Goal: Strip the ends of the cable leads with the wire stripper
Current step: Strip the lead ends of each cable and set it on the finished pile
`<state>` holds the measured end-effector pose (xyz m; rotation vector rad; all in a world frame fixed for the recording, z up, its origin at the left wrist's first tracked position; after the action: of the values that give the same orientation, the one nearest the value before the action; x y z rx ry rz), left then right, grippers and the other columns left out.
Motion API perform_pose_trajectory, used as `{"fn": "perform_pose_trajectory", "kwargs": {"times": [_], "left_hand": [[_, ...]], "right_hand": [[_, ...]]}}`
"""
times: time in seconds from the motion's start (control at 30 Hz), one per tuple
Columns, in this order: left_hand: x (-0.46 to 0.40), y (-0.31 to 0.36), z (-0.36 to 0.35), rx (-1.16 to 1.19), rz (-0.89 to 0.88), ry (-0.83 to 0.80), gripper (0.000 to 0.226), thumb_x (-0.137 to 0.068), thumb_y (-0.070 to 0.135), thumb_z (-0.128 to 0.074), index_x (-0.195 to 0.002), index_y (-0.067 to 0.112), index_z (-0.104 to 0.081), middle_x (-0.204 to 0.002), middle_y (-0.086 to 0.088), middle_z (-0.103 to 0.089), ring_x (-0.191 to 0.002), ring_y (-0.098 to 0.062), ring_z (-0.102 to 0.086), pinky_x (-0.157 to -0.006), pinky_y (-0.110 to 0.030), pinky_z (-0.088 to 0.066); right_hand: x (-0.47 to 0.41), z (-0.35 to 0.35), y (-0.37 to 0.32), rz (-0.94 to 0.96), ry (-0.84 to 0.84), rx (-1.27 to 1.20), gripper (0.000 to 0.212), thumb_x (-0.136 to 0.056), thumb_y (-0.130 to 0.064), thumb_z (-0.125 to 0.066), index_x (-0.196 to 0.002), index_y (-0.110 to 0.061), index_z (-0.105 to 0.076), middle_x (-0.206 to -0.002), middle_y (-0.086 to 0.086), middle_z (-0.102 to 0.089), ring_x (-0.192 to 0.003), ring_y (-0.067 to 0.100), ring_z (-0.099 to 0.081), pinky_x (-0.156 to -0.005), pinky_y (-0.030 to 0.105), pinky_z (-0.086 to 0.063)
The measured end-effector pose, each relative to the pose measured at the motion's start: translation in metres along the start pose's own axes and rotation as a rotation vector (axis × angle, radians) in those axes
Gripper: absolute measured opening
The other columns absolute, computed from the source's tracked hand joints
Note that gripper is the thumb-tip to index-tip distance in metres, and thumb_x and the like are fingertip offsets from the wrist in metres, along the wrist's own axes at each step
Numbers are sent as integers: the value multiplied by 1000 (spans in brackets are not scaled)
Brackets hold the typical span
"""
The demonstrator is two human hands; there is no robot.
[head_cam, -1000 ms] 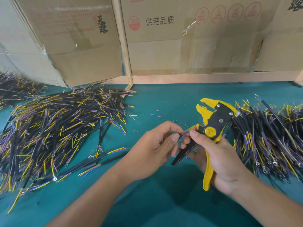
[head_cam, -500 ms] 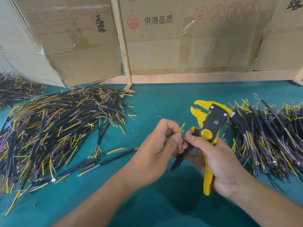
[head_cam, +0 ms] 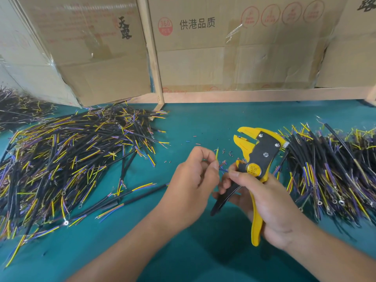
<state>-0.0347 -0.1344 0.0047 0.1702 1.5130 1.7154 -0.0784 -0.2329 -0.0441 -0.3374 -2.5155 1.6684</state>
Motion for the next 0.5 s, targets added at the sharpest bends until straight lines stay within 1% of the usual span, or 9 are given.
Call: {"fn": "perform_pose_trajectory", "kwargs": {"times": [0.03,0.13,0.17,0.27,0.3,0.33,0.4,0.5], "left_hand": [[0,1,2,-40,-12,8,11,-100,18,-39,-89,20,-40,-56,19,-56,-51,0,-49,-55,-7,-37],[0,8,5,-188,-79,22,15,-101,18,-41,-89,27,-39,-58,24,-55,-52,1,-49,-56,-7,-36],[0,10,6,-235,-94,26,15,-101,20,-41,-90,29,-39,-58,25,-55,-52,0,-49,-57,-10,-37],[0,7,11,-371,-84,50,8,-100,32,-40,-92,35,-38,-62,20,-53,-57,-11,-48,-61,-35,-43],[0,6,12,-400,-84,53,7,-99,34,-40,-93,36,-38,-62,18,-52,-58,-12,-47,-61,-38,-43],[0,7,12,-426,-95,51,6,-99,35,-40,-93,35,-38,-63,17,-52,-57,-12,-46,-60,-37,-41],[0,8,11,-464,-121,49,6,-99,34,-41,-94,35,-37,-62,17,-49,-54,-11,-42,-57,-30,-33],[-2,7,20,-451,-116,95,9,-99,33,-42,-91,35,-38,-59,13,-44,-52,-13,-37,-54,-27,-29]], "right_hand": [[0,0,0,-1,1,-1,9,-81,-15,-73,-74,-13,-68,-71,13,-58,-68,25,-62,-76,43,-59],[2,-2,-2,1,3,-18,8,-79,-18,-66,-74,-12,-67,-70,14,-58,-68,25,-62,-74,41,-59],[2,-1,-2,2,4,-16,9,-81,-17,-65,-74,-12,-68,-70,15,-58,-68,26,-62,-74,41,-59],[1,1,0,-6,22,11,19,-92,-7,-60,-75,-11,-69,-70,15,-59,-68,27,-62,-73,41,-59],[2,1,0,-11,29,13,22,-94,-5,-58,-76,-11,-69,-70,15,-59,-68,27,-62,-73,41,-59],[2,1,1,-17,35,11,24,-95,-4,-57,-76,-11,-70,-71,15,-59,-68,27,-63,-73,41,-59],[2,1,2,-24,39,10,24,-96,-4,-56,-77,-11,-69,-71,16,-59,-68,27,-62,-72,41,-59],[1,1,3,-61,39,-15,17,-96,-6,-56,-81,-5,-64,-72,16,-56,-67,27,-60,-71,43,-59]]}}
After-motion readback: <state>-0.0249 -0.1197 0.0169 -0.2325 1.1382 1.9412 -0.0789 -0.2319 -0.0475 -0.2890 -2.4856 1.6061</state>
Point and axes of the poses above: each hand's wrist, its own x-axis away from the middle knuckle, its own z-axis out of the back of the hand, y = z × x, the point moved 9 cm from there along -x, towards the middle knuckle
